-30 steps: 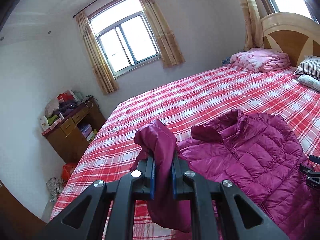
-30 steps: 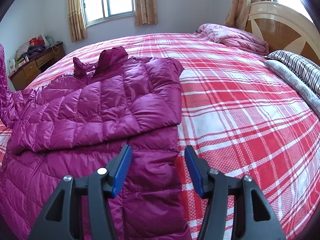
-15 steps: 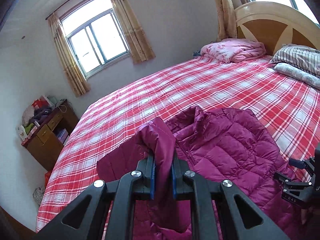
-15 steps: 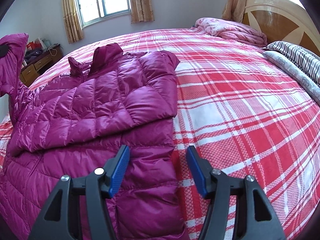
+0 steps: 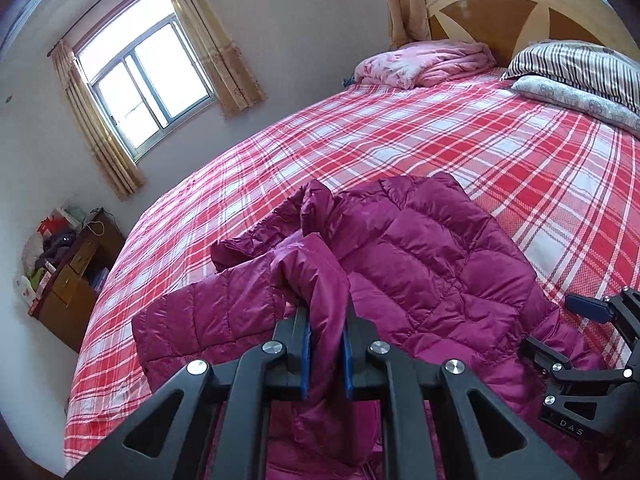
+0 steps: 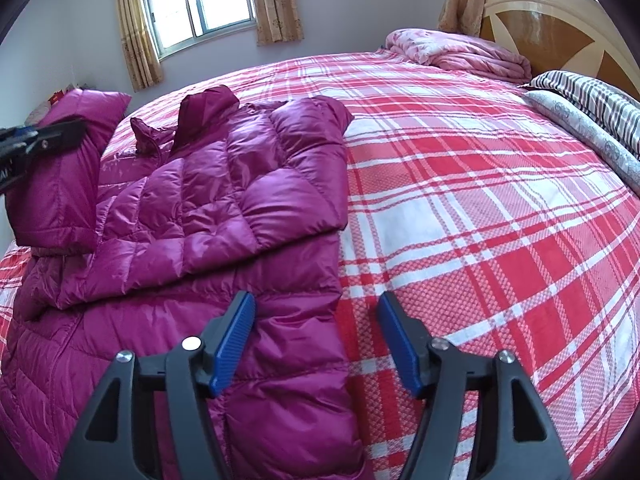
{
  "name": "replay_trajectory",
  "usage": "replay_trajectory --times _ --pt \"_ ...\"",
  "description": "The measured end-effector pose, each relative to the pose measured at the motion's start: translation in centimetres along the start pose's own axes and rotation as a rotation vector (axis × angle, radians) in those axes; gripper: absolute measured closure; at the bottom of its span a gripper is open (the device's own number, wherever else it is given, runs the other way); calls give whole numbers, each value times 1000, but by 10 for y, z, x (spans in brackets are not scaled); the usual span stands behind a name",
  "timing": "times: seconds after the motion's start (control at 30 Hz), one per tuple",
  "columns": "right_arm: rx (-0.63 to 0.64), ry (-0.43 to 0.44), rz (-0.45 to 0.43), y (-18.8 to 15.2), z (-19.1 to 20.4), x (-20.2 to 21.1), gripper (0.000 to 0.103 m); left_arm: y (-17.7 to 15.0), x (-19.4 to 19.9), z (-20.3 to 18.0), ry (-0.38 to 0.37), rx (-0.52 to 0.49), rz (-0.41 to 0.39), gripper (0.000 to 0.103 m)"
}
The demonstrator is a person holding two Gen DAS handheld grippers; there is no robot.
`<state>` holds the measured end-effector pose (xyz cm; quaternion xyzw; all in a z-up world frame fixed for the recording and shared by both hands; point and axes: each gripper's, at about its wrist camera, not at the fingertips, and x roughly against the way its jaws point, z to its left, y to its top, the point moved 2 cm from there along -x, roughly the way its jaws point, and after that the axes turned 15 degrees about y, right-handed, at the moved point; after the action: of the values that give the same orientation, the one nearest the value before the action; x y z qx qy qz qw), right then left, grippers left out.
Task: Fold large clothes
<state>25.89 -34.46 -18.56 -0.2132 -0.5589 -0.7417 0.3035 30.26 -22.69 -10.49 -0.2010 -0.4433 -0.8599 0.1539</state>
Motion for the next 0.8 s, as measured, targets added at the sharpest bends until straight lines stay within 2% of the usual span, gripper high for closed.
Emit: replay_trajectory --times 0.2,0.3,0.37,0.4,0.43,0.47,0.5,0.53,0.63,0.8 --pt "-10 7 -3 -1 0 -1 34 -13 -9 -27 15 -45 4 91" --pt "-7 4 -2 -1 -1 -1 34 -14 -16 -31 34 -30 7 89" --pt "-7 6 -2 0 -1 -1 33 -15 -18 -31 28 -26 12 82" --pt "-7 8 -3 -1 -1 -1 32 -15 -16 -31 18 -23 3 71" --pt "-6 10 -3 0 -1 -1 31 -15 -13 -30 14 -22 -11 53" --pt "-7 15 -4 0 -1 -1 30 -16 -8 -30 14 -20 -31 41" --pt "-9 23 -7 0 -2 -1 30 -17 -4 -29 12 -13 -51 22" --pt "-13 33 -10 0 -2 0 28 -19 2 -27 10 -3 -72 11" --pt "-45 62 -35 1 -6 5 28 -25 11 -18 -2 19 -101 10" --pt "-81 70 -98 8 -7 24 26 -46 6 22 -2 112 -71 10"
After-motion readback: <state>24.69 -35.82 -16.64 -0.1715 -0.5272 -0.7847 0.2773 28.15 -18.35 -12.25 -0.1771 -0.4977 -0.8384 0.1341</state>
